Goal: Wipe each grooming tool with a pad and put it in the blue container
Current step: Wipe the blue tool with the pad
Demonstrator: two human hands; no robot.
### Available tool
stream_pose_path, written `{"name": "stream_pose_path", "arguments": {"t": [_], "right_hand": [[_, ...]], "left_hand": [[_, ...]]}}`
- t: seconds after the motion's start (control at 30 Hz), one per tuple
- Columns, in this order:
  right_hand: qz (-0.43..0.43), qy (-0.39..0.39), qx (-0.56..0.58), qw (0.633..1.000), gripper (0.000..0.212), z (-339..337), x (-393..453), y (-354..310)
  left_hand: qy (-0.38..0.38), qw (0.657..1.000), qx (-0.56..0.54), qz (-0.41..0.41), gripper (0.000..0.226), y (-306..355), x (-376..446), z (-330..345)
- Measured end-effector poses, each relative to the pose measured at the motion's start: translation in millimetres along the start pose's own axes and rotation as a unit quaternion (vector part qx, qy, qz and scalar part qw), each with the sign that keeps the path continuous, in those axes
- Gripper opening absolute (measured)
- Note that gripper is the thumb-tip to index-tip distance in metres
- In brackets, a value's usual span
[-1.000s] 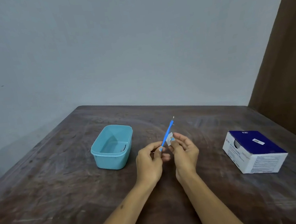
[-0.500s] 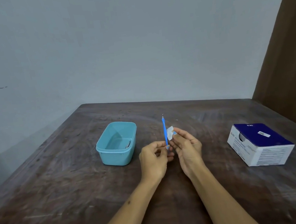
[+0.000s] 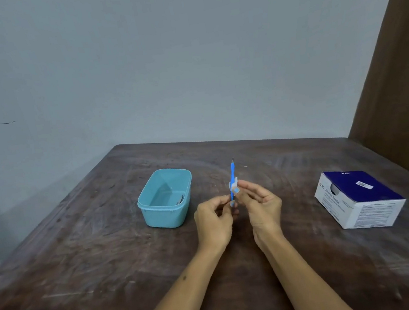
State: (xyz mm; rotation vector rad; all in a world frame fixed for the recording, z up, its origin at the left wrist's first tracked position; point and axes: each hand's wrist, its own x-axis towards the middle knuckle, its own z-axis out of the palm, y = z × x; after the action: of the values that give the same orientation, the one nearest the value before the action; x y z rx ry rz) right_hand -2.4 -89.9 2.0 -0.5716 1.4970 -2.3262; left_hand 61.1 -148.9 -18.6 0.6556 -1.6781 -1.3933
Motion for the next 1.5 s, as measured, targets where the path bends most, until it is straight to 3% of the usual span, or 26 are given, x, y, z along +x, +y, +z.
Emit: {"name": "stream_pose_path", "arguments": {"t": [0.17,0.37,0.53,0.77,0.97,1.2,1.4,1.5], "right_hand": [[0.009,-0.002,0.005,1.0,0.017,1,-1,0],[-0.002,0.054,0.018,0.998,0.013,1,0,-5],[0.013,-0.019,-0.073,0.997,0.011,1,-4,-1],[-0.039,0.048,-0.087,0.994,0.004,1,-2,-1],[-0.063,0.001,-0.195,0.979,0.003,1,-5,4],[-0.12,0.089,-0.188,0.971,0.009,-1,-1,3],[-0.133,0.023,-0.254,0.958,0.01,-2,3,18],[-0.183,0.036,-0.287,0.94,0.004,-1,1,14]], "left_hand": [[-0.024,1.0,0.015,-0.004,0.029,0,0,-2],[-0.081,0.996,0.037,-0.011,0.021,4,-6,-3],[-0.035,0.999,0.012,-0.003,0.026,3,-4,-6],[-0.081,0.996,0.026,-0.019,0.022,4,-6,-5],[-0.03,0.997,0.074,0.013,0.026,5,-6,-8],[-0.087,0.993,0.078,0.01,0.023,7,-8,-5],[-0.035,0.994,0.094,0.034,0.027,3,-4,-8],[-0.042,0.994,0.099,0.03,0.027,4,-2,-8]]}}
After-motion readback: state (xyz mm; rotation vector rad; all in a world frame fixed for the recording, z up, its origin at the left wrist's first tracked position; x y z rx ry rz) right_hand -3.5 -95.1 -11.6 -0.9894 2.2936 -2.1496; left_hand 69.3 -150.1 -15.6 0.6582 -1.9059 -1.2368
